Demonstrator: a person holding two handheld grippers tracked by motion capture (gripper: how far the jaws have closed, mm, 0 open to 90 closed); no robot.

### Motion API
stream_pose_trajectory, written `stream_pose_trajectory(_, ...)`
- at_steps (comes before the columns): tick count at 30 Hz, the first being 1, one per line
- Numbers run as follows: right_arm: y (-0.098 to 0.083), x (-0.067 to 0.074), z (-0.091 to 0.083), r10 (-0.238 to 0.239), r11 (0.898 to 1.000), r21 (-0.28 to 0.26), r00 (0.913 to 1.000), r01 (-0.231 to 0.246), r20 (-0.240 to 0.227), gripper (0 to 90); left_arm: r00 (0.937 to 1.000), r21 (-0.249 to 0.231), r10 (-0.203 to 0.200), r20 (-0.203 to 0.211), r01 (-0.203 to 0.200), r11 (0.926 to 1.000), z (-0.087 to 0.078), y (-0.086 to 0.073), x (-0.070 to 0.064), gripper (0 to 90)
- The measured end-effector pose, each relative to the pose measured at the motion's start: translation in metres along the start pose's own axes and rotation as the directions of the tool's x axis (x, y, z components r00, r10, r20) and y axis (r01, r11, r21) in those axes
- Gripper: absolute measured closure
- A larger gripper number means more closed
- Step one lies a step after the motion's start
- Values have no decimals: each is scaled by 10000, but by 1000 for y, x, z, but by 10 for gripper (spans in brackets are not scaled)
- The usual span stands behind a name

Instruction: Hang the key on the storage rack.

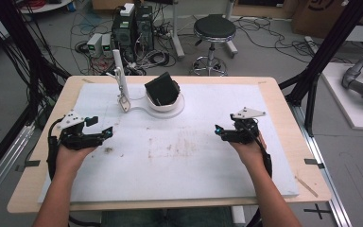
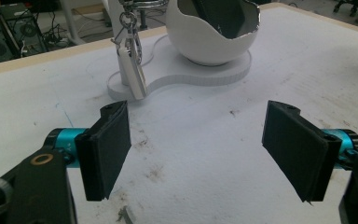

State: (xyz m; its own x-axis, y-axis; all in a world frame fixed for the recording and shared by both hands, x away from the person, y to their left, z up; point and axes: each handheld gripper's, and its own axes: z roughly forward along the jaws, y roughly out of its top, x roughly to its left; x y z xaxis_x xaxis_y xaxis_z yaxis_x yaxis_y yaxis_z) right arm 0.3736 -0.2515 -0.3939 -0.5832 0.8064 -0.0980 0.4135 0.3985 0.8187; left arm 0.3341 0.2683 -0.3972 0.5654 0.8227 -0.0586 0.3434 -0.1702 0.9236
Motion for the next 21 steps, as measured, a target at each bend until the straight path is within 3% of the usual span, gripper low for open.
stream_pose_trajectory(21,-3,-5,0,203,9998,40,9998,-203,-48,245,10000,101,27,64,-28,9999,1,-1,-1,237)
